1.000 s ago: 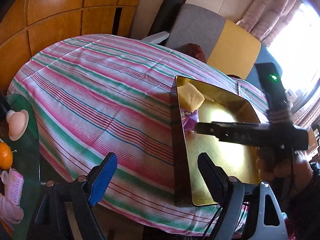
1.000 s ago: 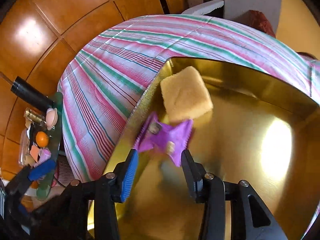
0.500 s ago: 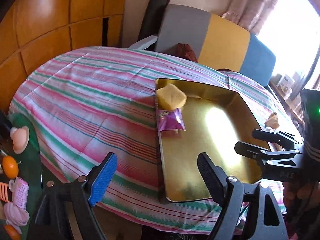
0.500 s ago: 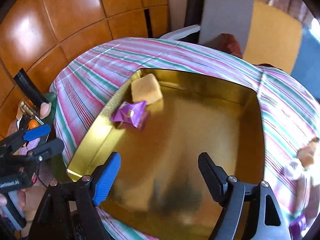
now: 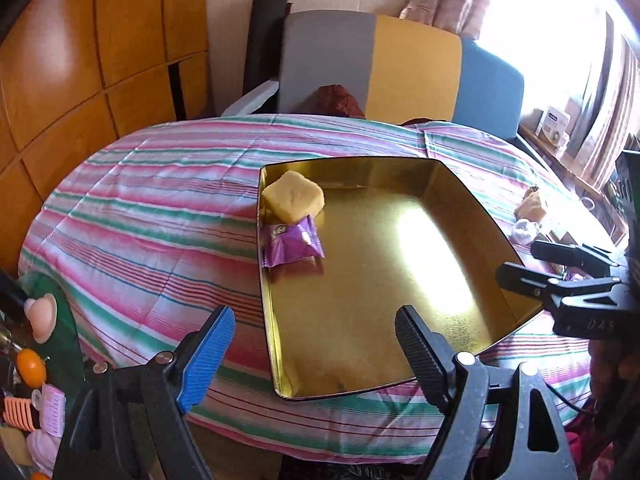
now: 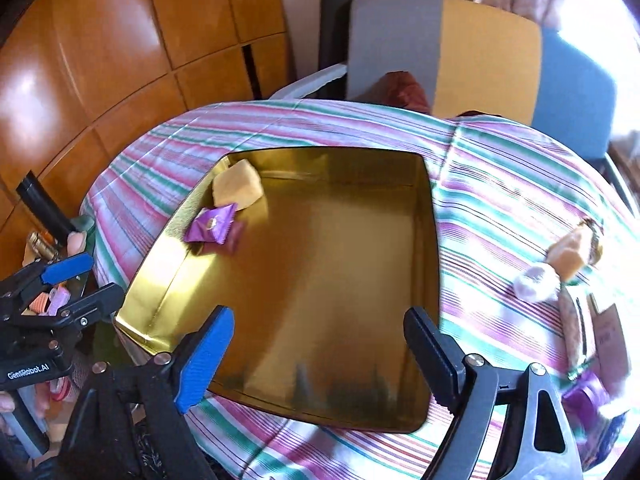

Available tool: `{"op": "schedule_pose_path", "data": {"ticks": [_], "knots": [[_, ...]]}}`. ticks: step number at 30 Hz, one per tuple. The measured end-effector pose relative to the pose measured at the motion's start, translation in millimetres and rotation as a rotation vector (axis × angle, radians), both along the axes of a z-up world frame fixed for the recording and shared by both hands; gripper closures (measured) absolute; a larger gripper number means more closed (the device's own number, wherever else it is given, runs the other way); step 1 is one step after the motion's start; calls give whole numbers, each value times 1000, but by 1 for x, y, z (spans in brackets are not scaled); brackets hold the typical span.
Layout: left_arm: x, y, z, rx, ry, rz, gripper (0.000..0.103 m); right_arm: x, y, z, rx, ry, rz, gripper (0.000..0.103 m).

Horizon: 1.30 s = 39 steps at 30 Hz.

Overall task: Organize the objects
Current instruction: 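Carry the purple packet into the gold tray beside the sponge and release, then move both grippers back toward the remaining items on the table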

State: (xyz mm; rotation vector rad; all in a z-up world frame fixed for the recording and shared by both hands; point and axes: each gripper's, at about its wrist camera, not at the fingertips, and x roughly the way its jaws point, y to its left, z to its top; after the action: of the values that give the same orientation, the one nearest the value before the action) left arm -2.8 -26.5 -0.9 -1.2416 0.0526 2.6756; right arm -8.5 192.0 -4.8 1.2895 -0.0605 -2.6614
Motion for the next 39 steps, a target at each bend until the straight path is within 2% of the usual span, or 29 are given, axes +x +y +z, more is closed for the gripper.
{"op": "schedule_pose_path", "data": {"ticks": [10, 16, 24, 31, 33, 39], "knots": [[3, 14, 1, -16, 4, -36, 19, 21, 54, 5, -14, 14, -124, 9], [2, 21, 2, -3, -1, -58, 19, 40, 103, 12, 21, 26, -235, 6], [0, 33, 2, 7, -8, -81, 19, 77, 190, 26, 73, 43, -457, 2], [0, 46, 3, -8, -3, -121, 19, 110, 258, 26, 46, 55, -656, 0], [-1, 50, 4, -14, 1, -133, 19, 120, 275, 21, 13, 61, -706, 0], [-1, 68, 8, -25, 10, -176, 19, 146, 322, -3, -327, 64, -838, 0]]}}
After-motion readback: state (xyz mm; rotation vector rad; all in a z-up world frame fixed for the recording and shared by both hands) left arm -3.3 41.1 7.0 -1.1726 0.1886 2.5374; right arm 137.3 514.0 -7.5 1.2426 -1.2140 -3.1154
